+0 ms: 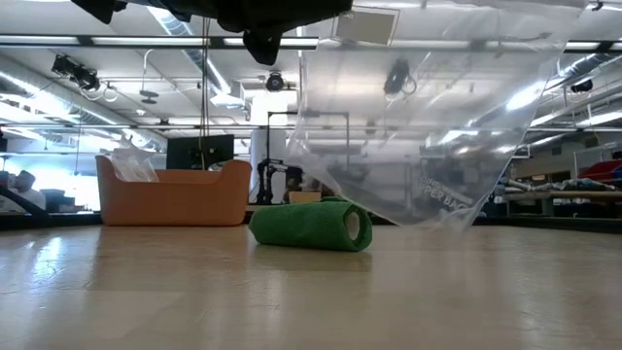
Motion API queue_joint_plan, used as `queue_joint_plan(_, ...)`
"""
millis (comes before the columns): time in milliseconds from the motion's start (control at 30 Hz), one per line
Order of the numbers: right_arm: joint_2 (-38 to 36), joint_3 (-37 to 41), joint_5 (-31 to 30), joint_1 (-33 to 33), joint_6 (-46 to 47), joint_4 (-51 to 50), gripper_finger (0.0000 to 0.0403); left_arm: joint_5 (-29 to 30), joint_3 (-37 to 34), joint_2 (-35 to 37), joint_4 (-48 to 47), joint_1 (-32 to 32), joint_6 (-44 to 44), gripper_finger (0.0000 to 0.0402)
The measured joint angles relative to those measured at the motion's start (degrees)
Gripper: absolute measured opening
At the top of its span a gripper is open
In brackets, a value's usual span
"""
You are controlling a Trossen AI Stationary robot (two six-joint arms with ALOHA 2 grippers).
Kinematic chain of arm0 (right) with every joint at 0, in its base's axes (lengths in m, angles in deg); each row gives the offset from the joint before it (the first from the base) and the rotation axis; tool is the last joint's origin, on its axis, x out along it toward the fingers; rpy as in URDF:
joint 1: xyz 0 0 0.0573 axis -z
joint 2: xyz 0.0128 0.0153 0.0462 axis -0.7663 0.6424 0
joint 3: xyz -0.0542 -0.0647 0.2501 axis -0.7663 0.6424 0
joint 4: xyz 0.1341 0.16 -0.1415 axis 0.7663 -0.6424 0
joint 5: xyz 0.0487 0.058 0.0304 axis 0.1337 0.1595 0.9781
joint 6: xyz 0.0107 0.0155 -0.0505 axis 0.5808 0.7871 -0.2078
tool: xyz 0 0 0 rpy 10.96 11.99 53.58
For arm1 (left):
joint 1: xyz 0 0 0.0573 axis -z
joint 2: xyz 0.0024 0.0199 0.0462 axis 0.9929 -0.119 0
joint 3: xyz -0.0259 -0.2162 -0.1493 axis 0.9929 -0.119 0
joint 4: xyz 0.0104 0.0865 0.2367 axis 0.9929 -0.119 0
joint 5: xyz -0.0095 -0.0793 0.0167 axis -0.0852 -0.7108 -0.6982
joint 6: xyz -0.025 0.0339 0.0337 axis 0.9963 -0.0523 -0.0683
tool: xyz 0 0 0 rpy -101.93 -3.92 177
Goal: Roll bandage
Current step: Open the transparent zip bag
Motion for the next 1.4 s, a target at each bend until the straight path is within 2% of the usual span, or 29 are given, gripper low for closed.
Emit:
queue_joint_plan(567, 0.17, 0.0, 1.11, 1.5, -0.02, -0.23, 0.0008, 0.76, 0.0, 0.0, 0.72, -0.37, 1.53, 0.0)
queue_joint_plan(700, 0.18, 0.0, 1.98, 2.83, 0.01, -0.07, 0.0031, 0.74, 0.0, 0.0, 1.72, -0.37, 1.55, 0.0)
queue_joint_plan(933, 0.22, 0.0, 3.69, 4.11, -0.68, 1.22, 0.0102, 0.71, 0.0, 0.0, 1.66, -0.39, 2.61, 0.0)
queue_joint_plan(1033, 0.22, 0.0, 4.63, 4.04, -3.43, 2.5, 0.0114, 0.55, 0.0, 0.0, 1.7, -0.38, 2.62, 0.0)
queue_joint_plan(1133, 0.24, 0.0, 5.0, 3.16, -5.96, 2.78, 0.0093, 0.52, 0.0, 0.0, 1.68, -0.37, 2.62, 0.0)
queue_joint_plan(1300, 0.24, 0.0, 5.03, 2.17, -9.55, 2.8, 0.001, 0.54, 0.0, 0.0, 2.31, -0.37, 2.62, 0.0)
queue_joint_plan(1400, 0.24, 0.21, 4.97, 2.03, -12.58, 3.0, 0.0012, 0.54, 0.0, 0.0, 3.08, -0.37, 2.62, 0.0)
